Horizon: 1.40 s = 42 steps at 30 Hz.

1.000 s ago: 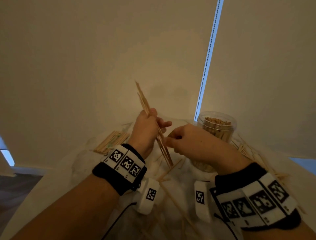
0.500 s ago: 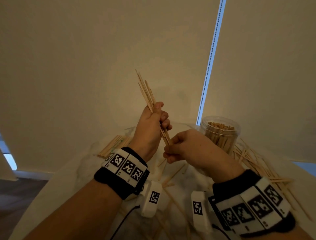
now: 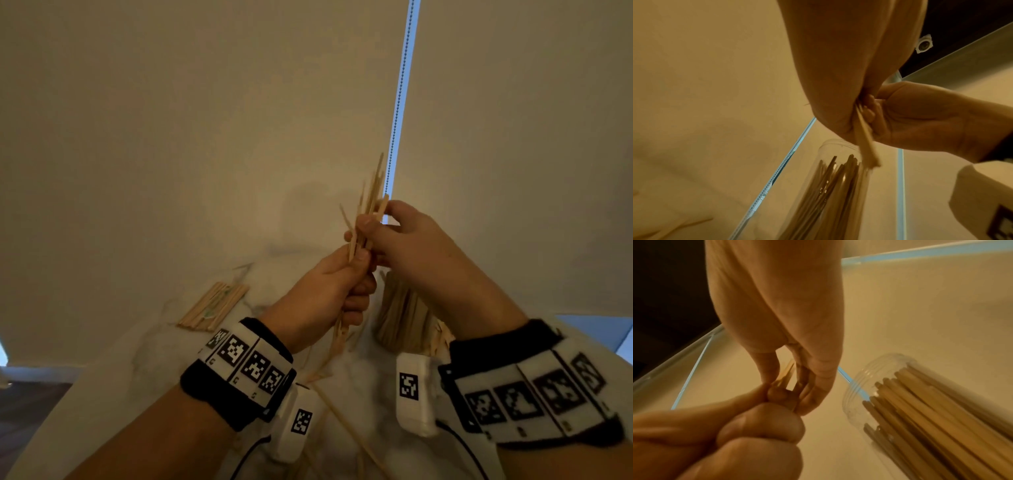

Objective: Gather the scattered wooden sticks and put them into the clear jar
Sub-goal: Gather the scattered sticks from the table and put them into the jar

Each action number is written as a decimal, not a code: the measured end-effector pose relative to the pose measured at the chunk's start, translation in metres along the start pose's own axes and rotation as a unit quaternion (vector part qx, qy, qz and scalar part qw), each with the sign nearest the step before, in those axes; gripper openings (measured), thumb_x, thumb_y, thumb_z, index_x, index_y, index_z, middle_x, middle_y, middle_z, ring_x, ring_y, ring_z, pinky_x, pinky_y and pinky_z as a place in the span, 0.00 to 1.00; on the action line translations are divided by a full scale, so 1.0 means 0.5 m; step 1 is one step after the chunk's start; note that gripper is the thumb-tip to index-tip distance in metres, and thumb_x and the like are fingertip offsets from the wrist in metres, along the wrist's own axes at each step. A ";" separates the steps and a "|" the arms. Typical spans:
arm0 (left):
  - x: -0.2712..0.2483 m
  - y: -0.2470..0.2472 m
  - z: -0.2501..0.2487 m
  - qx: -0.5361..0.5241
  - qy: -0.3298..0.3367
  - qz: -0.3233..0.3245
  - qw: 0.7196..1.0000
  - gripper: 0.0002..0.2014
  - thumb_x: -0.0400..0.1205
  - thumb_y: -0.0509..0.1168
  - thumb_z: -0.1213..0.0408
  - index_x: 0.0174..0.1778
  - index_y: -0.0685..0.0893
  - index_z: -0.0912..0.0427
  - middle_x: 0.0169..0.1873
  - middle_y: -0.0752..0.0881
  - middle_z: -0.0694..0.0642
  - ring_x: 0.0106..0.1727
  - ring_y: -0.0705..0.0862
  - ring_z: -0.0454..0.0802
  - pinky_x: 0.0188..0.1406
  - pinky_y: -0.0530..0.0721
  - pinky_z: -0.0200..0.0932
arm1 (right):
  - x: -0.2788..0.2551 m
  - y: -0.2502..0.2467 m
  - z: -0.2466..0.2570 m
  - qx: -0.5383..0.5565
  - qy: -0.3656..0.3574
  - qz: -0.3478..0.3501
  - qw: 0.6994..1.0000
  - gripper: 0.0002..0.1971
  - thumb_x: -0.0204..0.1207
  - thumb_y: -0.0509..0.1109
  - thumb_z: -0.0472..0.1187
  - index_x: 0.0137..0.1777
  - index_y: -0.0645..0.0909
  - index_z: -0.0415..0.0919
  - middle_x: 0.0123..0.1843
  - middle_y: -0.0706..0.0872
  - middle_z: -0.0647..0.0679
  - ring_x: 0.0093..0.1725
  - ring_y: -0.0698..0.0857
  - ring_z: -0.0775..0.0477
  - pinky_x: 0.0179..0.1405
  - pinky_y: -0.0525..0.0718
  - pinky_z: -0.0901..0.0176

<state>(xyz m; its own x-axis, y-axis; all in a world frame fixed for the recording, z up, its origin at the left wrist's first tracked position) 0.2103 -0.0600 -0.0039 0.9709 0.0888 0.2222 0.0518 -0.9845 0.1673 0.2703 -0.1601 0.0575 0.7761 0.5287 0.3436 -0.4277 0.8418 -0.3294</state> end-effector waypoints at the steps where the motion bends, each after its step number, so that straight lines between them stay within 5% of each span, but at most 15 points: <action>1: -0.002 0.005 0.002 -0.009 -0.013 0.014 1.000 0.12 0.92 0.53 0.53 0.47 0.73 0.54 0.32 0.60 0.53 0.28 0.58 0.45 0.26 0.57 0.40 | -0.001 0.001 0.003 0.018 -0.014 0.001 1.000 0.09 0.83 0.69 0.50 0.59 0.84 0.51 0.45 0.94 0.50 0.48 0.92 0.47 0.59 0.87 0.38; 5: -0.005 0.002 -0.002 -0.018 -0.029 0.024 0.999 0.13 0.91 0.53 0.51 0.46 0.72 0.54 0.30 0.62 0.52 0.26 0.59 0.44 0.25 0.56 0.39 | -0.006 -0.004 0.009 0.107 -0.005 0.001 0.994 0.07 0.82 0.71 0.40 0.52 0.89 0.39 0.47 0.93 0.39 0.53 0.90 0.34 0.60 0.88 0.43; 11: -0.006 0.001 -0.005 -0.010 -0.026 0.033 0.999 0.17 0.88 0.54 0.45 0.40 0.72 0.53 0.28 0.63 0.50 0.25 0.58 0.43 0.20 0.59 0.34 | -0.007 -0.013 0.018 0.187 -0.013 -0.013 0.982 0.07 0.80 0.73 0.35 0.55 0.89 0.37 0.51 0.92 0.37 0.52 0.92 0.42 0.49 0.90 0.61; 16: -0.007 -0.006 0.000 0.049 -0.027 0.038 0.998 0.18 0.88 0.55 0.43 0.40 0.72 0.53 0.28 0.64 0.50 0.26 0.58 0.44 0.21 0.58 0.36 | -0.009 -0.034 0.021 0.216 -0.003 -0.044 0.975 0.13 0.84 0.68 0.45 0.53 0.89 0.35 0.48 0.93 0.40 0.45 0.93 0.42 0.44 0.90 0.57; 22: -0.013 -0.024 -0.003 0.121 -0.038 0.023 0.992 0.22 0.81 0.57 0.36 0.34 0.67 0.52 0.27 0.62 0.51 0.26 0.57 0.45 0.20 0.57 0.35 | -0.004 -0.066 0.024 0.257 -0.035 -0.114 0.959 0.05 0.79 0.74 0.39 0.51 0.88 0.38 0.47 0.93 0.42 0.45 0.91 0.45 0.51 0.89 0.54; 32: -0.009 -0.039 0.004 0.159 -0.068 -0.009 0.985 0.21 0.89 0.53 0.42 0.34 0.68 0.51 0.27 0.64 0.50 0.25 0.59 0.44 0.25 0.57 0.39 | 0.000 -0.100 0.007 0.241 -0.096 -0.252 0.932 0.04 0.81 0.72 0.38 0.45 0.86 0.43 0.41 0.92 0.48 0.43 0.92 0.47 0.49 0.89 0.56; 36: 0.001 -0.076 0.000 0.083 -0.057 -0.137 0.985 0.21 0.88 0.55 0.42 0.36 0.70 0.52 0.26 0.67 0.49 0.24 0.60 0.43 0.20 0.59 0.37 | 0.000 -0.108 0.002 0.206 -0.079 -0.253 0.942 0.03 0.80 0.72 0.39 0.48 0.88 0.42 0.42 0.92 0.47 0.44 0.93 0.46 0.49 0.91 0.54; 39: 0.004 -0.097 -0.005 0.046 -0.022 -0.217 0.975 0.21 0.89 0.55 0.42 0.41 0.75 0.55 0.31 0.79 0.52 0.25 0.71 0.44 0.21 0.67 0.37 | 0.006 -0.077 -0.005 0.146 -0.051 -0.209 0.966 0.02 0.78 0.73 0.37 0.46 0.88 0.41 0.37 0.91 0.47 0.38 0.92 0.49 0.41 0.90 0.55; 42: 0.003 -0.082 -0.008 0.081 -0.007 -0.206 0.975 0.24 0.90 0.51 0.44 0.52 0.80 0.62 0.43 0.91 0.57 0.38 0.89 0.51 0.38 0.88 0.46 | 0.007 -0.019 -0.010 0.089 -0.024 -0.121 0.988 0.02 0.77 0.73 0.35 0.45 0.88 0.40 0.36 0.92 0.45 0.36 0.92 0.47 0.39 0.90 0.54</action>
<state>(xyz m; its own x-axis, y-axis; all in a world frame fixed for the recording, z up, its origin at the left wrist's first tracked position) 0.2085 -0.0188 -0.0065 0.8633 0.4801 0.1555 0.4726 -0.8772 0.0844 0.2793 -0.1667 0.0575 0.8448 0.3097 0.4364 -0.3097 0.9480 -0.0732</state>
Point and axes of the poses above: each hand's wrist, its own x-axis towards the middle knuckle, its own y-axis out of the palm, z = x × y, the point moved 4 cm from there along x, towards the middle knuckle
